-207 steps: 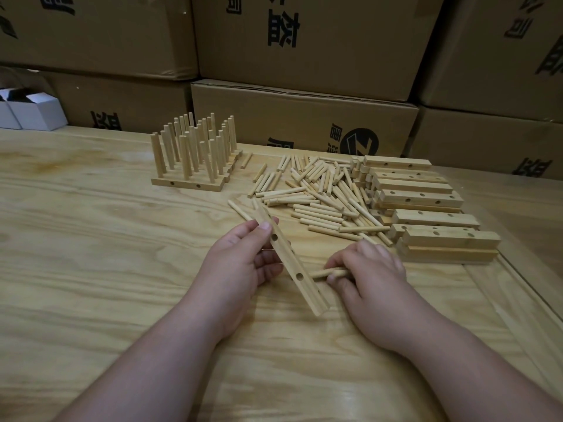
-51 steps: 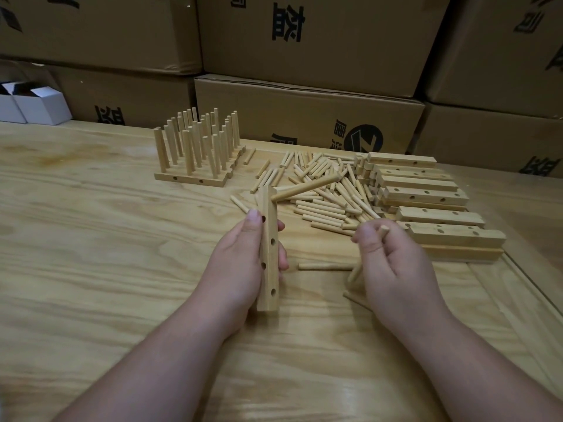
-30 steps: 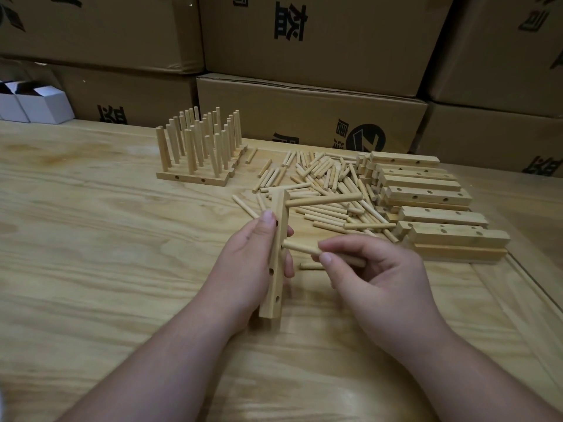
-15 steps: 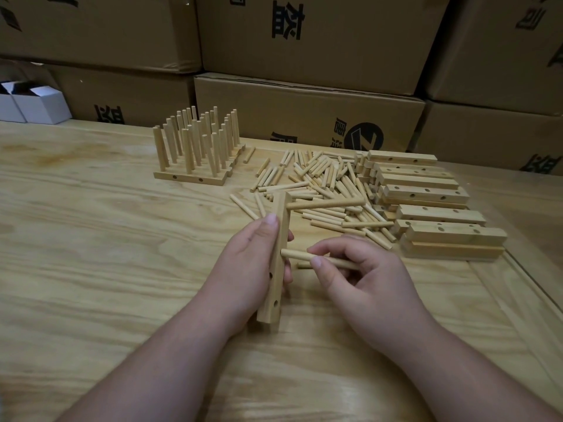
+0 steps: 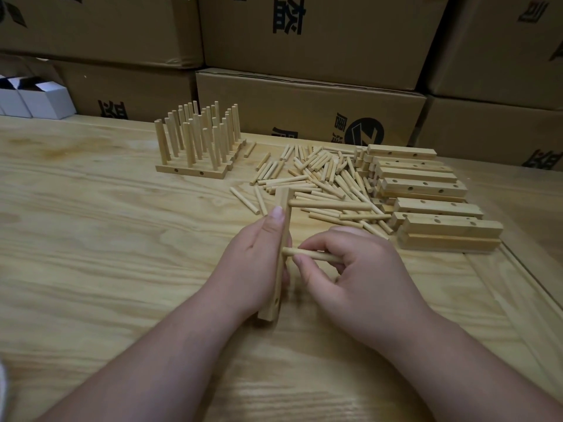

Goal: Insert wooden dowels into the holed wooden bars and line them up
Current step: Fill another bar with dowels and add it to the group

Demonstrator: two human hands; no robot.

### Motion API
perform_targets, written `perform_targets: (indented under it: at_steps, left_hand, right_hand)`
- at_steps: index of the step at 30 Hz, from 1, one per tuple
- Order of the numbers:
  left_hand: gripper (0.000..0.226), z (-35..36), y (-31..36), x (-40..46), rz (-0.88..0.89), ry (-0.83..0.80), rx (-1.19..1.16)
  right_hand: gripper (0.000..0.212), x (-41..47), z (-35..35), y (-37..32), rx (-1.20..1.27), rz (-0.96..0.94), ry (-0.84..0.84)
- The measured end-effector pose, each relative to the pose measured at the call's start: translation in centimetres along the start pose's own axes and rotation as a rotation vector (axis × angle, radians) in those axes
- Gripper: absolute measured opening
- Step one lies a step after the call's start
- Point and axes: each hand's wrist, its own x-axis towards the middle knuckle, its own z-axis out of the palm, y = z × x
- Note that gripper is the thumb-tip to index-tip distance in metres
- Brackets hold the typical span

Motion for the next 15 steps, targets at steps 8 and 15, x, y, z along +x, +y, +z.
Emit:
perform_targets:
  at_steps: [8,15]
  left_hand:
    - [0.045,-0.1,-0.5,0.5,-0.019,0.001,-0.051]
    - [0.041,-0.5,-0.5,1.2,-0.174,0.113,-0.365]
  right_hand:
    - [0.027,0.1,-0.6,0.0,0.408,0.206,-0.085]
    - [0.013,1.0,-2.2,0.8,0.461,0.368,-0.072]
